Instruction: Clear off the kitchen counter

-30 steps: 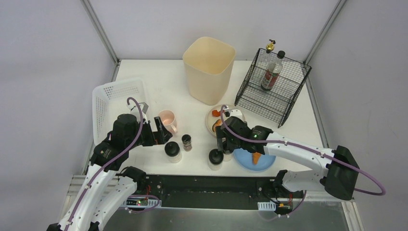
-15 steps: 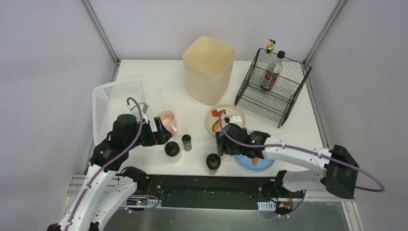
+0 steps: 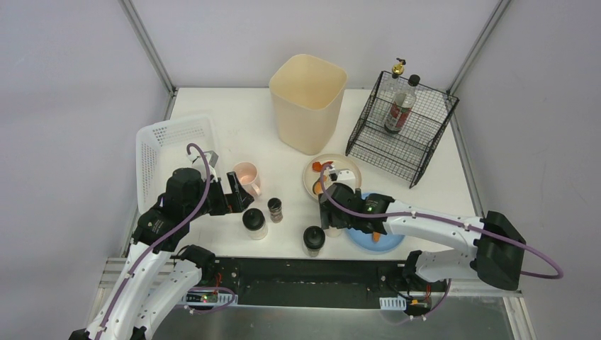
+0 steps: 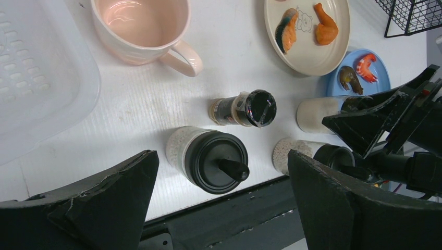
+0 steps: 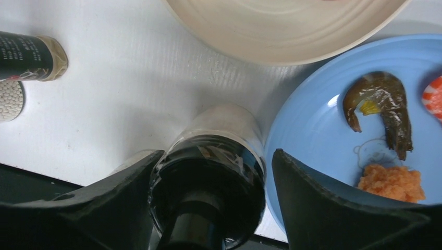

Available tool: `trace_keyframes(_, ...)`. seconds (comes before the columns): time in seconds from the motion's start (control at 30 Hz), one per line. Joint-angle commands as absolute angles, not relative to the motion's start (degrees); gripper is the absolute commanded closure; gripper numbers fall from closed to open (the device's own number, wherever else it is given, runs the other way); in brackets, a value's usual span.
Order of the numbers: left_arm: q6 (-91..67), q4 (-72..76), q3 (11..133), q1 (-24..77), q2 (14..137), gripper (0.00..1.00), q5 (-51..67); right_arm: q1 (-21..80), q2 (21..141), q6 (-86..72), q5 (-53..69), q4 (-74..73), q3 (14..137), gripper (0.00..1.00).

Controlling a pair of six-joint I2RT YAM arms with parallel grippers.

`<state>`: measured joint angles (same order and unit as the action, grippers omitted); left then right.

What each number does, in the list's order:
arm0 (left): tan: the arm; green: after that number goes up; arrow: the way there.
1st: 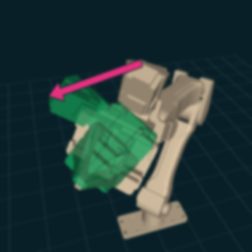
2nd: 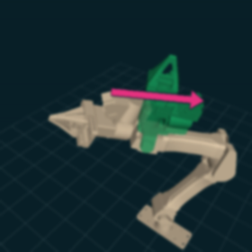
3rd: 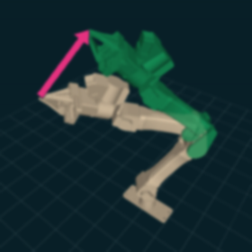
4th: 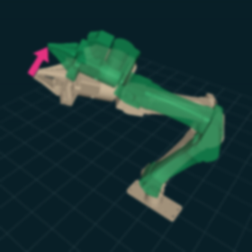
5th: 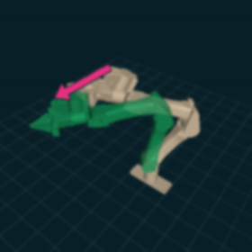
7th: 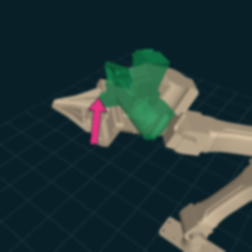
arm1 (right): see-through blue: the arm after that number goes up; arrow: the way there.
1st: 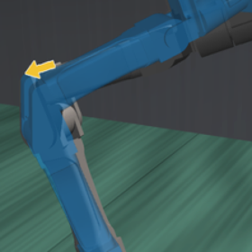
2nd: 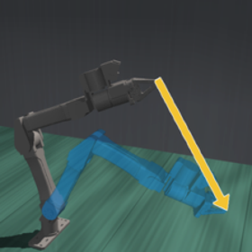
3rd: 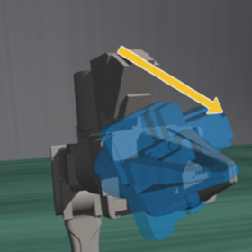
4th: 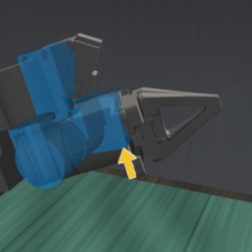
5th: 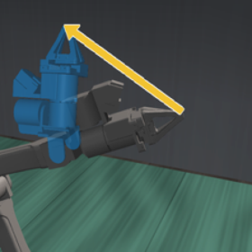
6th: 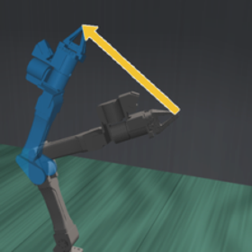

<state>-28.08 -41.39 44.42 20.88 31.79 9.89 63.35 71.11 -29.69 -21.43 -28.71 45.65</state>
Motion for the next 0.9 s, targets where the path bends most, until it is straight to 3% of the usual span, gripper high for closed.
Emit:
trace_keyframes(0.0, -28.45, -41.22, 44.67, 20.39, 31.61, 0.00, 9.40, 63.75, 72.91, -30.32, -21.70, -28.54, 47.22, 0.27)
trace_keyframes(0.3, -28.46, -41.22, 44.65, 20.40, 31.64, 0.00, 9.43, 63.98, 71.66, -30.08, -22.63, -30.14, 48.67, 0.58)
trace_keyframes(0.43, -28.47, -41.22, 44.65, 20.39, 31.57, 0.00, 9.45, 63.92, 69.91, -29.44, -23.91, -31.60, 50.93, 0.66)
trace_keyframes(0.87, -28.47, -41.22, 44.72, 20.40, 31.60, 0.00, 9.51, 63.43, 64.55, -21.99, -30.96, -39.39, 65.10, 0.71)
